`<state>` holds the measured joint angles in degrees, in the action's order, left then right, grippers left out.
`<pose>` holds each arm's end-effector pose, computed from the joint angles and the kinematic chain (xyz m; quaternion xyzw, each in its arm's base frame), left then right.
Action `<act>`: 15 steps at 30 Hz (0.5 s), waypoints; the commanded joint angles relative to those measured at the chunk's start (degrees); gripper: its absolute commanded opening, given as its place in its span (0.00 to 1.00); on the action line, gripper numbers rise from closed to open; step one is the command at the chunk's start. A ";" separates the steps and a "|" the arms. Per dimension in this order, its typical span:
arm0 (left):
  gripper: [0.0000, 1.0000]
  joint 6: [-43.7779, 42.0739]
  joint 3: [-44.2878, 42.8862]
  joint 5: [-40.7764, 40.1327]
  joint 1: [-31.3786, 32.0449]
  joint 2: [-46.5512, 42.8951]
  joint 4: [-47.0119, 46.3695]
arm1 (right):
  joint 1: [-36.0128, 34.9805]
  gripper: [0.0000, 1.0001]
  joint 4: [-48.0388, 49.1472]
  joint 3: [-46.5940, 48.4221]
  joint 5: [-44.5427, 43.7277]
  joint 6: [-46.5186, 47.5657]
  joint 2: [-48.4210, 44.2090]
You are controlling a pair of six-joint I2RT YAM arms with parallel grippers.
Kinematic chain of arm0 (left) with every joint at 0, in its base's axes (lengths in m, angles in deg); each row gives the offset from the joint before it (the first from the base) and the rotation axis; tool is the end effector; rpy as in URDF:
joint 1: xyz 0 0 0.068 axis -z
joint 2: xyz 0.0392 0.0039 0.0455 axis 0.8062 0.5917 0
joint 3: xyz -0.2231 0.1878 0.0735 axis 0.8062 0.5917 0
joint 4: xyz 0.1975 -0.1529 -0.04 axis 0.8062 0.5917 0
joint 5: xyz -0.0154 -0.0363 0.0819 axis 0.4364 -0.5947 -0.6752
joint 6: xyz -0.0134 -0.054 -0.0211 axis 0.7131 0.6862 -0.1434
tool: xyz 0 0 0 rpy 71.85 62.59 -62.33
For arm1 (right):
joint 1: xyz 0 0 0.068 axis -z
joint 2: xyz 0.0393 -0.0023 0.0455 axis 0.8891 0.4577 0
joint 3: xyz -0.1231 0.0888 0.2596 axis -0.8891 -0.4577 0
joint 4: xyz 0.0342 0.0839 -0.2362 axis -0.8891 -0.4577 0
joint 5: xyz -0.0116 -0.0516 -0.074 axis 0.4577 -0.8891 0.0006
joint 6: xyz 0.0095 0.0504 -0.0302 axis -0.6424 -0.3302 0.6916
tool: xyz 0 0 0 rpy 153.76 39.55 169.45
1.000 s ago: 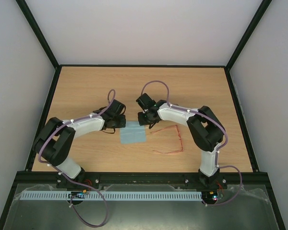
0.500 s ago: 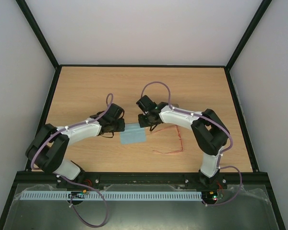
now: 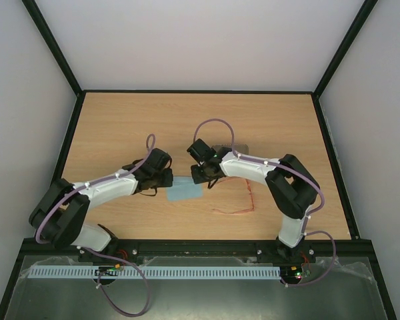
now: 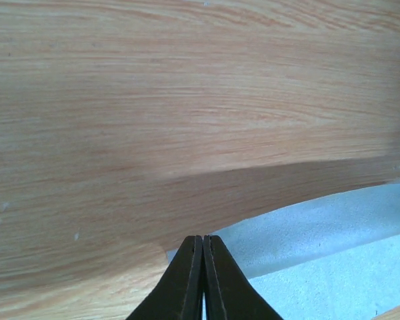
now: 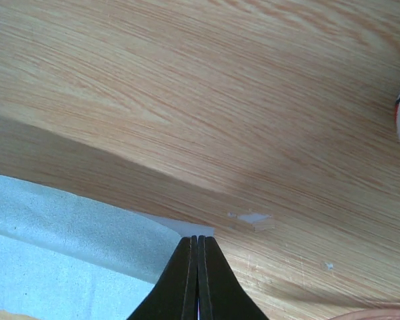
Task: Organize the sunglasses
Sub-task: Fold the glasses cleaning cloth at the center of the board.
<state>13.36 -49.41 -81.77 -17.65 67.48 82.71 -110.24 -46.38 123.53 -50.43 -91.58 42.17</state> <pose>0.2160 -0.1545 0.1967 0.0081 0.9487 -0.1610 0.2720 0.2634 0.2824 0.2067 -0.1356 0.9434 0.1605 0.2566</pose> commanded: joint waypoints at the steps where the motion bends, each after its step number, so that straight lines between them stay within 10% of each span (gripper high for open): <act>1: 0.02 1.57 1.79 -0.16 1.02 -1.68 -0.07 | -1.03 0.01 -1.81 -1.24 -1.24 -0.85 -2.35; 15: 0.03 4.02 4.08 -0.44 3.58 -2.88 -1.26 | -2.24 0.01 -1.36 -3.41 -1.84 -1.49 -3.49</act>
<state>16.35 -46.22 -81.79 -14.76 65.65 82.10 -111.99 -46.34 121.13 -51.30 -92.43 40.49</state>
